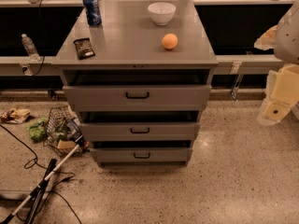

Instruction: Move pepsi can near white bowl

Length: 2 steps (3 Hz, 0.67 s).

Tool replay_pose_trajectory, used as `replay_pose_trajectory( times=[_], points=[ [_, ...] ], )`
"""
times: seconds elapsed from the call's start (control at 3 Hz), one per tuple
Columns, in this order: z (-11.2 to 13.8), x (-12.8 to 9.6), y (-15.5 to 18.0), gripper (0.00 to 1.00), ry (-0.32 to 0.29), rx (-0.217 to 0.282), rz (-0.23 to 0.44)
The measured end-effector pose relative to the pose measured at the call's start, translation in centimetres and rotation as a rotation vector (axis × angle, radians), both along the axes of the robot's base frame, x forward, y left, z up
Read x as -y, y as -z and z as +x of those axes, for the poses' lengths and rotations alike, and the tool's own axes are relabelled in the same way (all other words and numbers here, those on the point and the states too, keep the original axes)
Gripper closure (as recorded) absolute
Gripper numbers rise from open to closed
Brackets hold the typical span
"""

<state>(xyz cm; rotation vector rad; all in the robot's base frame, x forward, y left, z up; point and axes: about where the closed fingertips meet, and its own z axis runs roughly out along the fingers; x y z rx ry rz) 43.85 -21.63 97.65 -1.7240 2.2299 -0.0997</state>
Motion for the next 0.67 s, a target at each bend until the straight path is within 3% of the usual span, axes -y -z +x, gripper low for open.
replay_pose_trajectory(
  times=[0.33, 0.67],
  points=[
    [0.0, 0.0, 0.0, 0.00, 0.000, 0.000, 0.000],
    [3.0, -1.2, 1.0, 0.00, -0.016, 0.046, 0.102]
  ],
)
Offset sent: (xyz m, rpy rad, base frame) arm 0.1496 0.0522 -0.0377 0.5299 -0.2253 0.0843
